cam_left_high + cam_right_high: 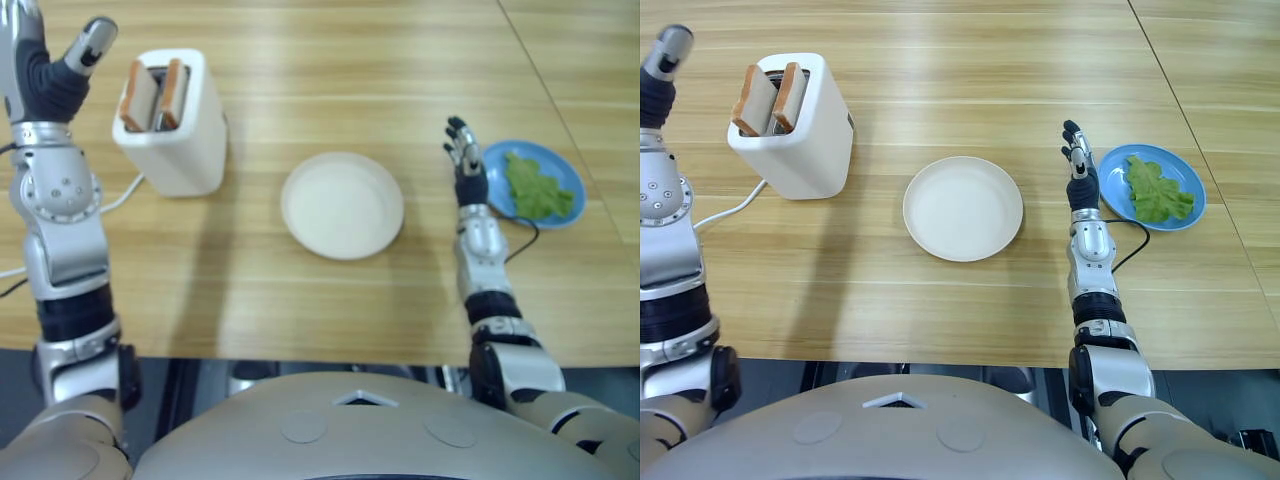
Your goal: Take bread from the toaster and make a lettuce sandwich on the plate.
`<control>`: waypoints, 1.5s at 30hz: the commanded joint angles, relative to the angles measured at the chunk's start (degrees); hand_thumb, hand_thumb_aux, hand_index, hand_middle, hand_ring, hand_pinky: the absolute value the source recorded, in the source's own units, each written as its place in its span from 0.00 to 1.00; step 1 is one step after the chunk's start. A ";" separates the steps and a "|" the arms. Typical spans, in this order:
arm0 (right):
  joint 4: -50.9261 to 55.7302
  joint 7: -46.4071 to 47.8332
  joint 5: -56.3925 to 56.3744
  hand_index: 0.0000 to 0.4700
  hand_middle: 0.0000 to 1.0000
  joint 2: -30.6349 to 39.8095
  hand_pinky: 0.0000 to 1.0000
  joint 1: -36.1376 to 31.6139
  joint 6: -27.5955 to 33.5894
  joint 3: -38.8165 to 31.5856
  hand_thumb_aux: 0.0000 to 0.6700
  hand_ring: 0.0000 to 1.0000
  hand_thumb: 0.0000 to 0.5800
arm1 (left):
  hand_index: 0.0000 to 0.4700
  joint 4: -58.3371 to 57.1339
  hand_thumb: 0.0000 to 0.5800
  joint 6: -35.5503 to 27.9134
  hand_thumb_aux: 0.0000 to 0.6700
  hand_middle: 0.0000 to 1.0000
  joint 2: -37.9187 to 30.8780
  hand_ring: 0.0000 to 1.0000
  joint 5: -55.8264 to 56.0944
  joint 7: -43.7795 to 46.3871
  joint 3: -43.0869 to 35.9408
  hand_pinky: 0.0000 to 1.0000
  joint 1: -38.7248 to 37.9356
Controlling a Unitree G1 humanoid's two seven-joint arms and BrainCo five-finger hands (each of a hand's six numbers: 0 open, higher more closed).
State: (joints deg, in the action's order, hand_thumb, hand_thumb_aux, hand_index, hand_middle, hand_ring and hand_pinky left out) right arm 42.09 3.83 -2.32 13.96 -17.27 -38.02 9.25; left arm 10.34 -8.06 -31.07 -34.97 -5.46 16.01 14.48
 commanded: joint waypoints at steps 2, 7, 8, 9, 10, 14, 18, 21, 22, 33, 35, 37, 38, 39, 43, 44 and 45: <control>0.68 0.01 0.43 0.00 0.00 0.03 0.00 0.27 0.27 -0.07 0.00 0.00 0.00 | 0.00 -11.10 0.00 -6.53 0.00 0.00 -1.79 0.00 -7.89 -0.45 -6.36 0.00 -1.01; 0.40 0.08 0.53 0.00 0.00 0.26 0.00 0.30 0.46 -0.27 0.00 0.00 0.00 | 0.00 -18.97 0.00 -8.85 0.00 0.00 -2.24 0.00 -9.65 0.91 -11.94 0.00 -0.15; 0.34 0.05 0.57 0.00 0.00 0.34 0.00 0.33 0.52 -0.30 0.00 0.00 0.00 | 0.00 -19.71 0.00 -9.28 0.00 0.00 -2.30 0.00 -9.90 0.85 -12.65 0.00 0.01; 0.30 0.11 0.56 0.00 0.00 0.42 0.00 0.33 0.57 -0.31 0.00 0.00 0.00 | 0.00 -20.06 0.00 -9.73 0.00 0.00 -2.40 0.00 -10.09 0.84 -13.19 0.00 0.03; 0.25 0.17 0.53 0.00 0.00 0.53 0.00 0.37 0.61 -0.28 0.00 0.00 0.00 | 0.00 -20.44 0.00 -9.91 0.00 0.00 -2.47 0.00 -9.92 1.02 -13.67 0.00 0.09; 0.24 0.15 0.41 0.00 0.00 0.99 0.00 0.59 0.66 -0.07 0.00 0.00 0.00 | 0.00 -22.41 0.00 -11.39 0.00 0.00 -2.66 0.00 -10.16 1.02 -15.25 0.00 0.54; 0.22 0.02 0.47 0.00 0.00 1.14 0.00 0.74 0.69 -0.07 0.00 0.00 0.00 | 0.38 -22.31 0.63 -12.67 0.39 0.00 -2.61 0.00 -9.84 -1.10 -14.56 0.00 0.77; 0.42 -0.19 0.69 0.00 0.00 1.14 0.00 0.81 0.69 -0.18 0.00 0.00 0.00 | 0.98 -19.26 1.00 -12.32 1.00 0.00 -2.41 0.00 -9.52 -3.81 -13.45 0.00 0.65; 0.54 -0.27 0.75 0.00 0.00 1.13 0.00 0.80 0.69 -0.22 0.00 0.00 0.00 | 0.98 -18.00 1.00 -12.06 1.00 0.00 -2.29 0.00 -9.67 -4.80 -13.32 0.00 0.62; 1.49 -1.06 1.69 0.00 0.00 1.22 0.00 0.85 0.95 -0.22 0.00 0.00 0.00 | 0.98 -6.80 1.00 -9.67 1.00 0.00 -1.88 0.00 -12.19 -12.19 -13.38 0.00 -0.62; 1.64 -1.14 1.78 0.00 0.00 1.26 0.00 0.79 0.96 -0.13 0.00 0.00 0.00 | 0.98 -3.39 1.00 -8.24 1.00 0.00 -1.66 0.00 -12.41 -14.40 -12.33 0.00 -0.92; 1.88 -1.23 1.80 0.00 0.00 1.30 0.00 0.76 0.93 -0.09 0.00 0.00 0.00 | 0.98 1.25 1.00 -5.77 1.00 0.00 -0.63 0.00 -10.49 -16.85 -10.06 0.00 -0.86; 1.88 -1.34 1.81 0.00 0.00 1.29 0.00 0.81 0.92 -0.08 0.00 0.00 0.00 | 0.98 3.09 1.00 -4.17 1.00 0.00 0.07 0.00 -8.60 -17.51 -8.88 0.00 -0.66; 1.91 -1.43 1.82 0.00 0.00 1.27 0.00 0.82 0.92 -0.09 0.00 0.00 0.00 | 0.98 4.99 1.00 -2.84 1.00 0.00 0.62 0.00 -7.58 -18.41 -7.83 0.00 -0.60; 2.08 -1.65 1.85 0.00 0.00 1.15 0.00 0.64 0.90 -0.18 0.00 0.00 0.00 | 0.98 11.97 1.00 3.14 1.00 1.00 3.93 1.00 0.86 -17.69 -4.81 1.00 0.51; 2.15 -1.68 1.85 0.00 0.00 1.14 0.00 0.58 0.90 -0.20 0.00 0.00 0.00 | 0.98 12.91 1.00 4.45 1.00 1.00 4.51 1.00 2.17 -17.23 -4.67 1.00 0.79; 2.22 -1.73 1.88 0.00 0.00 1.10 0.00 0.53 0.92 -0.24 0.00 0.00 0.00 | 0.98 13.80 1.00 6.13 1.00 1.00 5.90 1.00 4.59 -16.64 -5.08 1.00 1.24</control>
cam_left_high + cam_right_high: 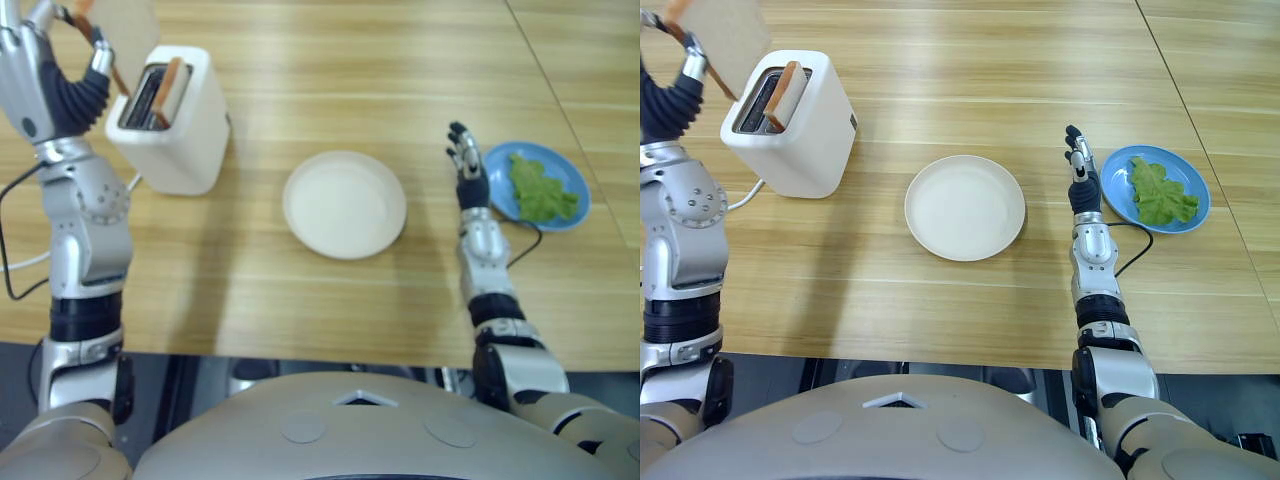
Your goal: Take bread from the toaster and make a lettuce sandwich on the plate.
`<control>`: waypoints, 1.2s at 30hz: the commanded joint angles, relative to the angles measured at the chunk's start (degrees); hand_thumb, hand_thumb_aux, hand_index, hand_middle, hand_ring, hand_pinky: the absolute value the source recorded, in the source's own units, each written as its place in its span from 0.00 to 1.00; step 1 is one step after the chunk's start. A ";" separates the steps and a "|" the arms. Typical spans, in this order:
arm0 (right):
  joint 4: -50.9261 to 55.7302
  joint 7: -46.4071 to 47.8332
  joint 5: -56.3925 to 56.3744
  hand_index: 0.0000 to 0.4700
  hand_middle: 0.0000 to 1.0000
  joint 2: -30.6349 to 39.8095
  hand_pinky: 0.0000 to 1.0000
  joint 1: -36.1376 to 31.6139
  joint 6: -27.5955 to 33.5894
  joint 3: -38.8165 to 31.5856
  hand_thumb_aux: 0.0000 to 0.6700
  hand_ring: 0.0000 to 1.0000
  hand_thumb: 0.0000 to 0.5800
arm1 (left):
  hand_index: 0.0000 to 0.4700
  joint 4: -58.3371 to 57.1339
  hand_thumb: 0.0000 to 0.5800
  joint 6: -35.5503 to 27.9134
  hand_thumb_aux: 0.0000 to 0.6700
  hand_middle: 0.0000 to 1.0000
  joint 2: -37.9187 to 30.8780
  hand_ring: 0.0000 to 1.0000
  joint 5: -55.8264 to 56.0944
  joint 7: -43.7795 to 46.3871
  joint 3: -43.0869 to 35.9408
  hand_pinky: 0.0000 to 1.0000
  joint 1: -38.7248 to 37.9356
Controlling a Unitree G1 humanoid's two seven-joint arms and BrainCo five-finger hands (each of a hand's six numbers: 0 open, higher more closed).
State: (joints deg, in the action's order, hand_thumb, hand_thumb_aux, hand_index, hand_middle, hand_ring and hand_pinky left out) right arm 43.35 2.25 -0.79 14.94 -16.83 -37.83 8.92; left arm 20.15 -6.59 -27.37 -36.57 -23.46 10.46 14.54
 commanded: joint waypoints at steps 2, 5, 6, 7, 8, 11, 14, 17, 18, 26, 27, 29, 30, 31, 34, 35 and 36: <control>1.10 -0.25 0.40 0.00 0.00 0.07 0.00 0.00 0.76 0.02 0.00 0.00 0.00 | 0.98 4.87 1.00 7.38 1.00 1.00 5.02 1.00 11.41 3.87 -1.63 1.00 2.26; 1.38 -0.27 0.37 0.00 0.00 0.06 0.00 -0.16 0.74 0.00 0.00 0.00 0.00 | 0.98 3.47 1.00 9.68 1.00 1.00 9.22 1.00 16.04 7.88 -6.25 1.00 3.40; 1.36 -0.30 0.35 0.00 0.00 0.05 0.00 -0.14 0.74 0.01 0.00 0.00 0.00 | 0.98 1.99 1.00 10.42 1.00 1.00 10.82 1.00 17.13 8.94 -7.91 1.00 3.43; 1.40 -0.27 0.36 0.00 0.00 0.02 0.00 -0.21 0.78 -0.02 0.00 0.00 0.00 | 0.98 0.29 1.00 10.36 1.00 1.00 12.18 1.00 18.36 10.82 -9.96 1.00 3.45; 1.42 -0.23 0.36 0.00 0.00 0.02 0.00 -0.27 0.83 -0.04 0.00 0.00 0.00 | 0.98 -1.58 1.00 10.84 1.00 1.00 13.73 1.00 20.01 12.42 -11.66 1.00 3.21; 1.38 -0.16 0.32 0.00 0.00 0.14 0.00 -0.20 0.97 0.01 0.00 0.00 0.00 | 0.98 -7.83 1.00 11.97 1.00 1.00 17.64 1.00 22.47 16.09 -16.20 1.00 2.47; 1.26 -0.19 0.27 0.00 0.00 0.26 0.00 -0.01 1.10 0.13 0.00 0.00 0.00 | 0.98 -14.22 1.00 11.83 1.00 1.00 20.32 1.00 22.93 19.12 -20.13 1.00 2.16; 1.00 -0.16 0.28 0.00 0.00 0.30 0.00 0.12 1.25 0.11 0.00 0.00 0.00 | 0.98 -19.82 1.00 11.31 1.00 1.00 21.76 1.00 22.02 21.82 -23.63 1.00 1.74; 0.86 -0.17 0.27 0.00 0.00 0.31 0.00 0.22 1.29 0.12 0.00 0.00 0.00 | 0.98 -21.53 1.00 11.40 1.00 1.00 22.09 1.00 21.50 22.10 -24.32 1.00 1.74; 0.38 -0.35 0.58 0.00 0.00 0.36 0.00 0.50 1.56 -0.11 0.00 0.00 0.00 | 0.98 -34.06 1.00 10.27 1.00 1.00 21.73 1.00 18.71 27.75 -29.88 1.00 2.54; 0.33 -0.40 0.67 0.00 0.00 0.39 0.00 0.53 1.57 -0.16 0.00 0.00 0.00 | 0.98 -33.45 1.00 10.07 1.00 1.00 21.57 1.00 19.51 29.13 -29.82 1.00 2.19; 0.22 -0.51 0.85 0.00 0.00 0.48 0.00 0.62 1.60 -0.19 0.00 0.00 0.00 | 0.98 -31.51 1.00 8.80 1.00 1.00 19.81 1.00 18.37 32.34 -31.12 1.00 1.92; 0.20 -0.51 0.88 0.00 0.00 0.49 0.00 0.64 1.61 -0.19 0.00 0.00 0.00 | 0.77 -30.39 0.95 7.99 0.78 1.00 19.00 1.00 17.38 33.11 -31.46 1.00 1.75; 0.20 -0.47 0.93 0.00 0.00 0.50 0.00 0.64 1.62 -0.20 0.00 0.00 0.00 | 0.77 -29.04 0.95 6.98 0.78 1.00 18.29 1.00 16.90 34.04 -31.61 1.00 1.53; 0.16 -0.48 1.05 0.00 0.00 0.42 0.00 0.75 1.56 -0.16 0.00 0.00 0.00 | 0.00 -23.93 0.00 4.65 0.00 0.00 15.29 0.00 14.50 37.00 -32.63 0.00 0.65; 0.18 -0.46 1.08 0.00 0.00 0.40 0.00 0.75 1.55 -0.16 0.00 0.00 0.00 | 0.00 -21.93 0.00 4.04 0.00 0.00 14.52 0.00 13.47 37.09 -32.50 0.00 0.42; 0.24 -0.40 1.09 0.00 0.00 0.39 0.00 0.69 1.55 -0.18 0.00 0.00 0.00 | 0.00 -19.91 0.00 3.71 0.00 0.00 13.79 0.00 12.11 36.64 -32.23 0.00 0.30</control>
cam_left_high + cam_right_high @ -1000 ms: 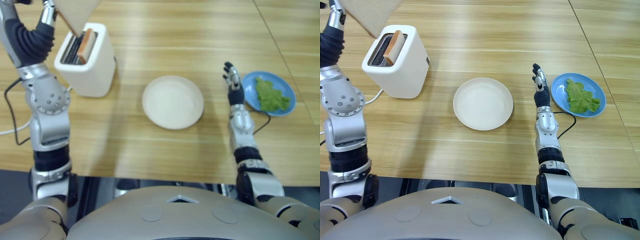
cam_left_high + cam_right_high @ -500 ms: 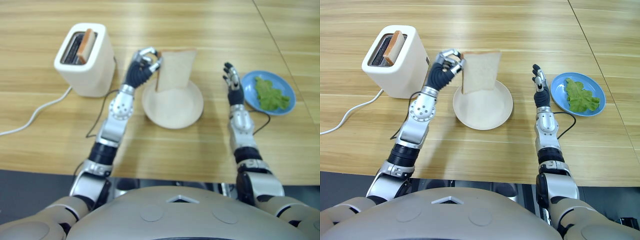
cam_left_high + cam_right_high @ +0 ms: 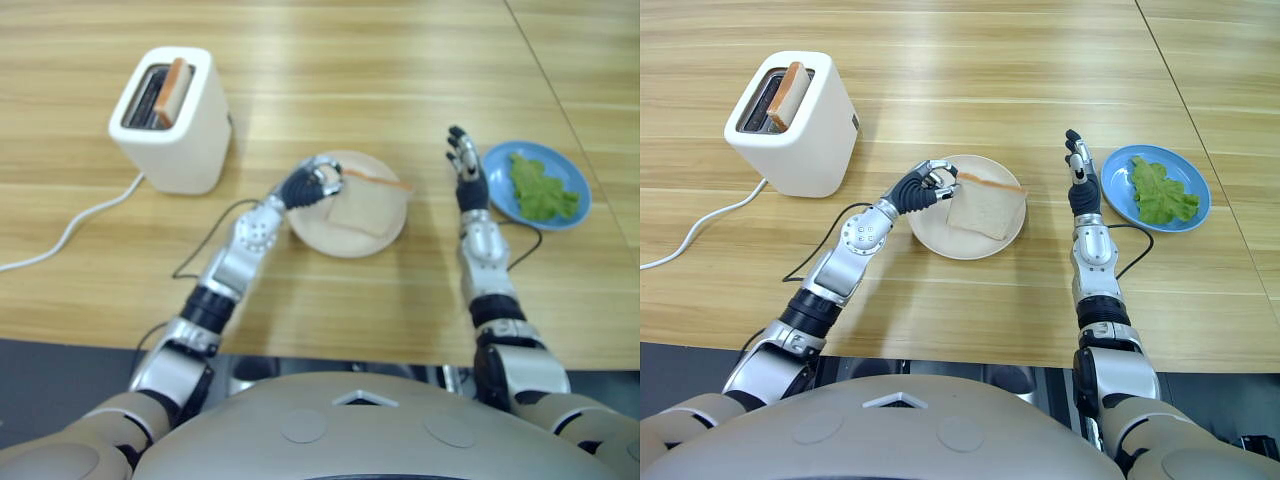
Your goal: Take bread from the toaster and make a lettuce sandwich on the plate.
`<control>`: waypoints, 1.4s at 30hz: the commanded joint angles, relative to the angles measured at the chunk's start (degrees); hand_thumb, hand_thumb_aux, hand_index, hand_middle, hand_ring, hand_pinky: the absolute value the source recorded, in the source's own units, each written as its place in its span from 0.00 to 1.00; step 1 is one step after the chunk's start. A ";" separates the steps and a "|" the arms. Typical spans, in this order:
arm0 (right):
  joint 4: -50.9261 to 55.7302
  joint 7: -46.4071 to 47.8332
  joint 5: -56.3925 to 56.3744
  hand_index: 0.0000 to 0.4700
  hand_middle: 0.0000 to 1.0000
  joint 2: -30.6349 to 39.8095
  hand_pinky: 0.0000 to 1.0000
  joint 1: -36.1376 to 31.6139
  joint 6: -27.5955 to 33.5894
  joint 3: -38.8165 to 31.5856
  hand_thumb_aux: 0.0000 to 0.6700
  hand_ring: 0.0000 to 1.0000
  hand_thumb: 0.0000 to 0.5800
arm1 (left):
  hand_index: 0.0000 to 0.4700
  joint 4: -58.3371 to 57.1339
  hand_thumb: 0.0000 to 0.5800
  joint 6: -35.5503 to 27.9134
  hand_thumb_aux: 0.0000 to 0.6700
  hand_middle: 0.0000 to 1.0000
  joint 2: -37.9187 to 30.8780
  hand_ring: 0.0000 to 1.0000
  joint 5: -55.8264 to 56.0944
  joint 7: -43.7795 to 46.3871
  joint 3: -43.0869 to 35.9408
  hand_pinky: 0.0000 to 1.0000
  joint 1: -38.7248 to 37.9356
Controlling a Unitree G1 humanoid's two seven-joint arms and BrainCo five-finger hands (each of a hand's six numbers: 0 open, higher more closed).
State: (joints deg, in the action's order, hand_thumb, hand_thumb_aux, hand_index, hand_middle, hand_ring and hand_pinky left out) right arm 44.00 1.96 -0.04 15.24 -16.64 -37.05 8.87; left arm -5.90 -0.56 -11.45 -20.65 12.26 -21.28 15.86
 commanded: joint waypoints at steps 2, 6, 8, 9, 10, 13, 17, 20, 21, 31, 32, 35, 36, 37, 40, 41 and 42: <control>-0.42 -0.06 0.36 0.00 0.00 0.10 0.00 0.51 0.76 -0.15 0.00 0.00 0.00 | 0.00 9.87 0.00 -2.52 0.00 0.00 -3.35 0.00 -6.83 -0.93 0.44 0.00 -0.91; -0.64 -0.09 0.76 0.00 0.00 0.30 0.00 0.46 0.59 -0.35 0.00 0.00 0.00 | 0.00 16.81 0.00 -1.31 0.00 0.00 -4.93 0.00 -12.79 -6.80 3.56 0.00 -0.59; -1.29 -0.31 1.40 0.00 0.00 0.61 0.00 0.57 0.32 -0.54 0.00 0.00 0.00 | 0.00 19.11 0.00 -0.90 0.00 0.00 -4.69 0.00 -13.51 -8.75 5.25 0.00 -0.66; -1.81 -0.42 1.75 0.00 0.00 0.80 0.00 0.67 0.16 -0.67 0.00 0.00 0.00 | 0.00 19.53 0.00 -0.82 0.00 0.00 -4.56 0.00 -13.61 -9.53 6.01 0.00 -0.69; -2.29 -0.55 2.09 0.00 0.00 0.98 0.00 0.74 0.05 -0.76 0.00 0.00 0.00 | 0.00 19.47 0.00 -0.80 0.00 0.00 -4.31 0.00 -13.24 -10.09 6.77 0.00 -0.75; -3.34 -0.76 2.77 0.00 0.00 1.42 0.00 0.82 0.32 -0.76 0.00 0.00 0.00 | 0.00 17.64 0.00 -1.06 0.00 0.00 -3.63 0.00 -12.05 -11.08 8.26 0.00 -0.93; -4.36 -0.97 3.76 0.00 0.00 2.00 0.00 1.34 0.53 -0.86 0.00 0.00 0.00 | 0.00 13.15 0.00 -1.09 0.00 0.00 -3.52 0.00 -12.57 -11.87 8.14 0.00 -1.20; -5.28 -0.90 3.83 0.00 0.00 1.99 0.00 1.92 0.53 -0.80 0.00 0.00 0.00 | 0.00 9.04 0.00 -0.23 0.00 0.00 -4.29 0.00 -11.91 -11.15 7.60 0.00 -1.81; -5.47 -0.80 3.74 0.00 0.00 2.02 0.00 2.03 0.57 -0.68 0.00 0.00 0.00 | 0.00 8.13 0.00 -0.14 0.00 0.00 -4.80 0.00 -12.41 -11.12 7.40 0.00 -2.01; -10.62 -1.18 5.97 0.00 0.00 4.01 0.00 4.27 0.55 -0.73 0.00 0.00 0.00 | 0.00 10.58 0.00 6.37 0.00 0.00 -15.40 0.00 -16.28 -2.39 1.79 0.00 -7.05; -11.01 -1.32 6.05 0.00 0.00 4.31 0.00 4.51 0.62 -0.51 0.00 0.00 0.00 | 0.00 11.52 0.00 6.65 0.00 0.00 -16.05 0.00 -16.29 -1.51 1.62 0.00 -7.61; -12.75 -2.47 7.76 0.00 0.00 6.07 0.00 5.45 1.07 0.16 0.00 0.00 0.00 | 0.00 13.65 0.00 7.61 0.00 0.00 -16.71 0.00 -15.75 -0.55 2.12 0.00 -8.52; -13.45 -3.51 9.67 0.00 0.00 7.58 0.00 5.79 1.41 0.41 0.00 0.00 0.00 | 0.00 14.09 0.00 7.58 0.00 0.00 -16.29 0.00 -15.28 -1.15 2.90 0.00 -8.48; -14.56 -5.40 12.76 0.00 0.00 9.79 0.00 6.36 1.95 0.81 0.00 0.00 0.00 | 0.00 14.23 0.00 7.51 0.00 0.00 -15.85 0.00 -15.16 -2.25 3.79 0.00 -8.15; -19.49 -10.93 23.11 0.00 0.00 18.98 0.00 8.99 4.99 2.88 0.00 0.00 0.00 | 0.00 13.41 0.00 7.46 0.00 0.00 -14.13 0.00 -13.46 -6.00 7.18 0.00 -7.18; -20.31 -12.35 26.52 0.00 0.00 22.70 0.00 9.46 6.61 3.20 0.00 0.00 0.00 | 0.00 13.14 0.00 7.28 0.00 0.00 -13.50 0.00 -12.93 -7.18 8.42 0.00 -7.17; -20.70 -13.73 30.05 0.00 0.00 26.53 0.00 9.76 8.75 3.24 0.00 0.00 0.00 | 0.00 12.67 0.00 7.35 0.00 0.00 -12.85 0.00 -11.97 -8.14 9.57 0.00 -7.14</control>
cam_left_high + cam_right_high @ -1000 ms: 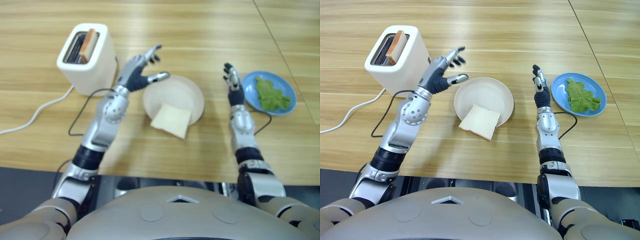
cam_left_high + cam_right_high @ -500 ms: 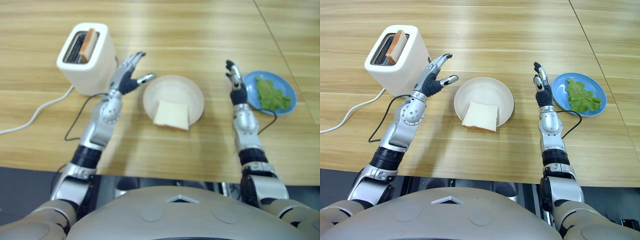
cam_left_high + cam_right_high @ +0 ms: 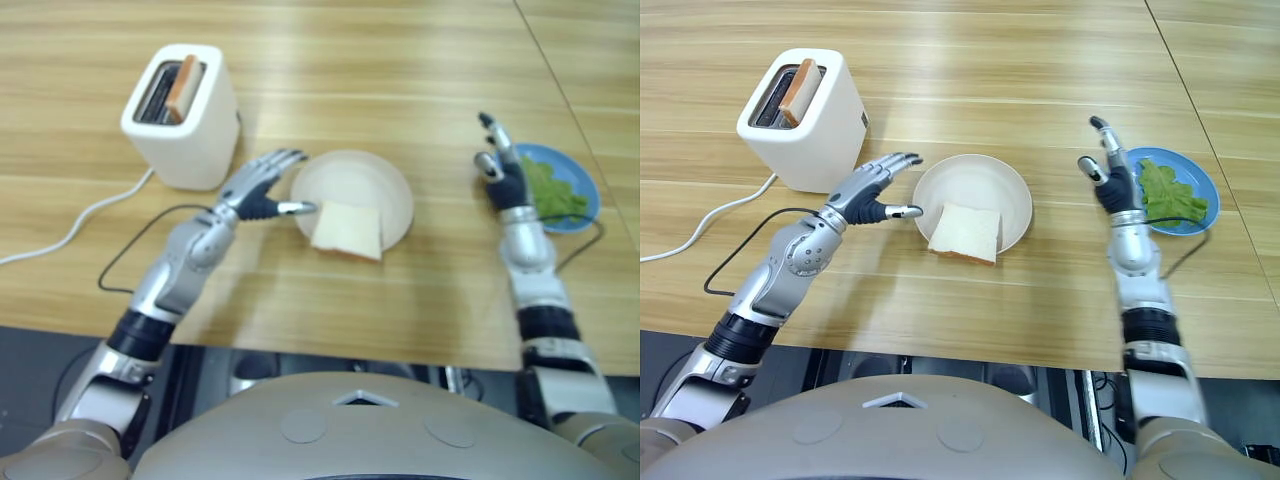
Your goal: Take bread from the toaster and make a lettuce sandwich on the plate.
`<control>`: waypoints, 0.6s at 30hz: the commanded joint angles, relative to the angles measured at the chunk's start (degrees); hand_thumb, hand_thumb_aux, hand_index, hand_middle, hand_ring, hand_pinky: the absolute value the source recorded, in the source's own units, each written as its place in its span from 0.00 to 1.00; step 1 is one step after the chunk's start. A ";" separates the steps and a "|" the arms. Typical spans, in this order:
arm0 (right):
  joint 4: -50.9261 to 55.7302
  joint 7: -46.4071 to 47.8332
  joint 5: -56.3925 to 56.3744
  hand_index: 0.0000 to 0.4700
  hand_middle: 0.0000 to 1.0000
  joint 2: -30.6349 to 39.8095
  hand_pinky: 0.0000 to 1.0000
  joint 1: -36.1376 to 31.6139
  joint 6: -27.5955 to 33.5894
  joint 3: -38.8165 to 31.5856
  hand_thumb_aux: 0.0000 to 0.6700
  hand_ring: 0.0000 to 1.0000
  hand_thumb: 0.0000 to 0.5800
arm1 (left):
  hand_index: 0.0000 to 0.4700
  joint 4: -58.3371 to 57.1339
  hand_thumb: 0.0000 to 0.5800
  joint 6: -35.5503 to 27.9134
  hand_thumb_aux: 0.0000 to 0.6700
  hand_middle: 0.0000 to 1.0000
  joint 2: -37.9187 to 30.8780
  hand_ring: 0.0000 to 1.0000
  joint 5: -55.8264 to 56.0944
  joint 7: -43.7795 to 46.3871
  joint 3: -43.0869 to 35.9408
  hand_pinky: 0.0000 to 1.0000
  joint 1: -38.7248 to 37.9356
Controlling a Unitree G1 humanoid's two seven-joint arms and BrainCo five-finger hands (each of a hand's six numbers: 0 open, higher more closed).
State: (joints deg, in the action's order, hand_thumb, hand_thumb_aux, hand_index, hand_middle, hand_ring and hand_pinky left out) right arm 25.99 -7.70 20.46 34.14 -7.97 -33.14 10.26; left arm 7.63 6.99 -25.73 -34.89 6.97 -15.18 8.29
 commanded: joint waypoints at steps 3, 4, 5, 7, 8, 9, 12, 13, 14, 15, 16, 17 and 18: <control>4.17 -8.03 19.64 0.00 0.00 18.78 0.00 -0.66 10.93 -1.73 0.00 0.00 0.00 | 0.00 -3.59 0.00 -0.52 0.00 0.00 3.19 0.00 4.38 -5.00 5.90 0.00 0.89; 8.09 -9.27 22.16 0.00 0.00 21.46 0.00 -2.11 12.33 -3.75 0.00 0.00 0.00 | 0.00 -4.78 0.00 -0.64 0.00 0.00 3.56 0.00 4.51 -5.52 6.29 0.00 1.16; 12.36 -10.16 24.77 0.00 0.00 23.44 0.00 -3.93 13.77 -6.30 0.00 0.00 0.00 | 0.00 -5.85 0.00 -0.75 0.00 0.00 3.87 0.00 4.69 -5.94 6.53 0.00 1.36; 22.02 -12.45 29.58 0.00 0.00 25.50 0.00 -8.59 15.50 -12.27 0.00 0.00 0.00 | 0.00 -7.60 0.00 -0.76 0.00 0.00 4.21 0.00 4.36 -6.70 6.48 0.00 1.62; 27.07 -13.11 32.09 0.00 0.00 25.36 0.00 -11.10 16.68 -15.71 0.00 0.00 0.00 | 0.00 -8.25 0.00 -0.66 0.00 0.00 4.54 0.00 4.54 -6.88 6.44 0.00 1.63; 30.65 -13.79 33.57 0.00 0.00 25.16 0.00 -12.91 17.29 -18.14 0.00 0.00 0.00 | 0.00 -8.62 0.00 -0.57 0.00 0.00 4.78 0.00 4.68 -6.97 6.38 0.00 1.64; 39.83 -14.95 36.67 0.00 0.00 22.24 0.00 -17.09 18.49 -25.05 0.00 0.00 0.00 | 0.00 -9.75 0.00 -0.30 0.00 0.00 5.22 0.00 4.33 -7.12 5.65 0.00 1.78; 41.94 -15.28 37.24 0.00 0.00 21.44 0.00 -17.95 18.81 -26.85 0.00 0.00 0.00 | 0.00 -9.97 0.00 -0.34 0.00 0.00 5.29 0.00 4.15 -7.07 5.44 0.00 1.85; 43.67 -15.38 37.40 0.00 0.00 20.78 0.00 -18.67 19.06 -28.26 0.00 0.00 0.00 | 0.00 -10.16 0.00 -0.34 0.00 0.00 5.35 0.00 4.08 -7.02 5.32 0.00 1.92; 45.05 -15.39 37.46 0.00 0.00 20.31 0.00 -19.15 19.28 -29.50 0.00 0.00 0.00 | 0.00 -10.17 0.00 -0.34 0.00 0.00 5.40 0.00 4.05 -6.95 5.22 0.00 1.94; 46.19 -15.60 37.37 0.00 0.00 19.86 0.00 -19.51 19.48 -30.54 0.00 0.00 0.00 | 0.00 -10.30 0.00 -0.29 0.00 0.00 5.44 0.00 4.05 -6.94 5.13 0.00 2.00; 47.10 -15.87 37.03 0.00 0.00 19.57 0.00 -19.61 19.61 -31.34 0.00 0.00 0.00 | 0.00 -10.43 0.00 -0.26 0.00 0.00 5.46 0.00 4.04 -6.89 5.03 0.00 2.06; 47.84 -15.92 36.61 0.00 0.00 19.43 0.00 -19.53 19.74 -32.03 0.00 0.00 0.00 | 0.00 -10.52 0.00 -0.32 0.00 0.00 5.45 0.00 3.90 -6.87 4.90 0.00 2.11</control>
State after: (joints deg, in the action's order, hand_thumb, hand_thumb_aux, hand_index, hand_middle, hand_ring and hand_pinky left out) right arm 71.90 -23.15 57.49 53.81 -27.15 -14.07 -20.43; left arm -1.72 6.85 -20.35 -30.73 -0.11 -9.69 10.29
